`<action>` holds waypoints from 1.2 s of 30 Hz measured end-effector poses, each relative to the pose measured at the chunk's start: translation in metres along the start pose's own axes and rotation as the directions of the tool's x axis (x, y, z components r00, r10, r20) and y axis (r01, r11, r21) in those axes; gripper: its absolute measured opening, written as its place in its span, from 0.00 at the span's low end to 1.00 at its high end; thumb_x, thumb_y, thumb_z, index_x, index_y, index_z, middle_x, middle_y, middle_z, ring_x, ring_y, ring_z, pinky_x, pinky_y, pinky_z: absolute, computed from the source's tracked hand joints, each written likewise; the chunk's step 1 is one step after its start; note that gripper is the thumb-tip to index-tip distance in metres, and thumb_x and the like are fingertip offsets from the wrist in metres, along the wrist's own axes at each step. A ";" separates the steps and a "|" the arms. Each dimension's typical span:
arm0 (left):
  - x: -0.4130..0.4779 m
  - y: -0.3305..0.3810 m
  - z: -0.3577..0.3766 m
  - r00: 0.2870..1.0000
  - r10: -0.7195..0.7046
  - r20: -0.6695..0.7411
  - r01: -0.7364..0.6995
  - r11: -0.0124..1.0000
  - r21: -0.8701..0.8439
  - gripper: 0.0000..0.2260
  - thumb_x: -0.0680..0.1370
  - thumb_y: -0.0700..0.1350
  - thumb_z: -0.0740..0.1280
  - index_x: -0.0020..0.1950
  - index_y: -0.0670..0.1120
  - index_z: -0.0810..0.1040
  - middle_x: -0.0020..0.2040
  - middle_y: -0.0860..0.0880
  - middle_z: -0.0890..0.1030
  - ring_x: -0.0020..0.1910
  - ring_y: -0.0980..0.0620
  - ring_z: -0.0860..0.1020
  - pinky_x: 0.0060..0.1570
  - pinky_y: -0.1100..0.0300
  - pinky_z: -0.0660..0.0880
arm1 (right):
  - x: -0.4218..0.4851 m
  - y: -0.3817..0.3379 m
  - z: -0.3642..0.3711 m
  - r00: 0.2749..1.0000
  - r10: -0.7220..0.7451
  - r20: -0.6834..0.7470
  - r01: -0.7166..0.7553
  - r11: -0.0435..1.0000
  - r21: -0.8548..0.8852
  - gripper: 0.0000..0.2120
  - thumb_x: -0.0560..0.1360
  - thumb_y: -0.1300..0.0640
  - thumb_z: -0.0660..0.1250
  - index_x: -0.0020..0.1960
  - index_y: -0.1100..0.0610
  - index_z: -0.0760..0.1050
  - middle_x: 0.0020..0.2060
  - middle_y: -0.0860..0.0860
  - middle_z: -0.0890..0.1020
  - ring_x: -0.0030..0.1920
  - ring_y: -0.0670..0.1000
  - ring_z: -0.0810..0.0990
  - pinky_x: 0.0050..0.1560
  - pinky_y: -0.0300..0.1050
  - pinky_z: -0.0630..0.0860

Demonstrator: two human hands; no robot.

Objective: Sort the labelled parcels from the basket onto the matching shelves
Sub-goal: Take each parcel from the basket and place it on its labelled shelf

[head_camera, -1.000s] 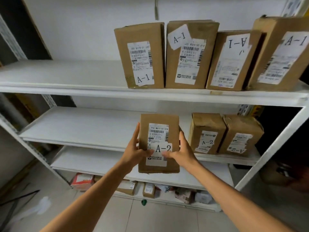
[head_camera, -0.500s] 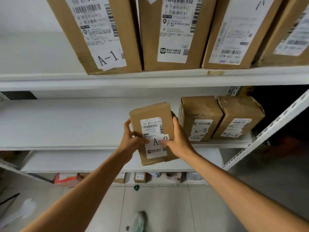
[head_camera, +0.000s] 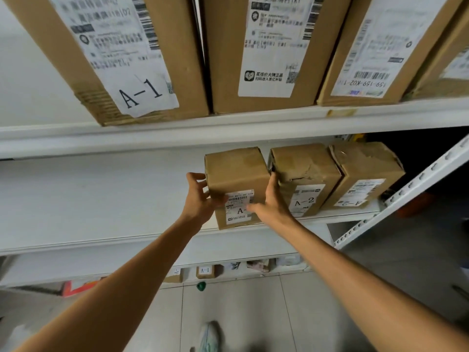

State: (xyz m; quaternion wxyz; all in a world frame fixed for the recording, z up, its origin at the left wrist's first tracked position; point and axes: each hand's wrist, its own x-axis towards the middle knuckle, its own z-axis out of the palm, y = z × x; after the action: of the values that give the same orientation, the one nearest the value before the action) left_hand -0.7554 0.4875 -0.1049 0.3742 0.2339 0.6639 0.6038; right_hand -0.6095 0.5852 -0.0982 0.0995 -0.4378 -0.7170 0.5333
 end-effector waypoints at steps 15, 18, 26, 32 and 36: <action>-0.005 0.000 0.012 0.999 0.023 -0.024 -0.016 0.959 0.284 0.26 0.72 0.33 0.72 0.58 0.45 0.58 0.66 0.41 0.71 0.60 0.44 0.75 0.53 0.46 0.78 | -0.012 0.009 -0.025 0.999 0.010 -0.043 -0.021 0.965 -0.260 0.37 0.72 0.59 0.70 0.74 0.59 0.53 0.65 0.55 0.72 0.61 0.53 0.74 0.55 0.43 0.76; -0.016 0.003 0.011 0.991 -0.039 -0.126 0.063 0.978 0.199 0.28 0.71 0.31 0.72 0.62 0.43 0.59 0.66 0.40 0.70 0.63 0.42 0.73 0.54 0.51 0.76 | -0.016 0.008 -0.037 0.999 -0.045 -0.021 0.035 0.937 -0.348 0.26 0.74 0.61 0.67 0.68 0.60 0.59 0.59 0.55 0.73 0.59 0.55 0.76 0.47 0.44 0.75; -0.075 0.007 -0.001 0.988 0.134 -0.079 -0.032 0.672 0.740 0.26 0.69 0.41 0.77 0.63 0.44 0.70 0.58 0.46 0.77 0.53 0.49 0.76 0.48 0.58 0.76 | -0.044 -0.010 -0.030 0.920 -0.301 0.252 0.392 0.652 -0.649 0.15 0.76 0.60 0.65 0.61 0.59 0.66 0.60 0.56 0.74 0.59 0.56 0.74 0.54 0.47 0.74; -0.163 -0.011 -0.051 0.981 0.074 -0.180 0.136 0.401 0.906 0.23 0.72 0.48 0.74 0.64 0.47 0.72 0.59 0.48 0.78 0.55 0.50 0.77 0.51 0.60 0.75 | -0.072 -0.036 0.036 0.712 -0.339 0.615 0.695 0.466 -0.548 0.19 0.73 0.58 0.66 0.61 0.58 0.68 0.59 0.55 0.73 0.57 0.56 0.74 0.54 0.48 0.72; -0.249 -0.025 -0.093 0.900 0.040 -0.434 0.366 0.473 0.802 0.18 0.71 0.48 0.73 0.59 0.47 0.75 0.53 0.49 0.80 0.50 0.50 0.78 0.48 0.57 0.76 | -0.113 -0.054 0.097 0.509 -0.335 0.793 0.849 0.348 -0.398 0.23 0.73 0.57 0.67 0.66 0.58 0.67 0.63 0.56 0.73 0.61 0.56 0.74 0.58 0.47 0.72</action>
State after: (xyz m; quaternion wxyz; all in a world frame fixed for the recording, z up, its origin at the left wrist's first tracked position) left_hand -0.6729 0.2355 -0.0769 0.1195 0.1973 0.9563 0.1796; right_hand -0.6297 0.4344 -0.0554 -0.1203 0.0677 -0.9696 0.2022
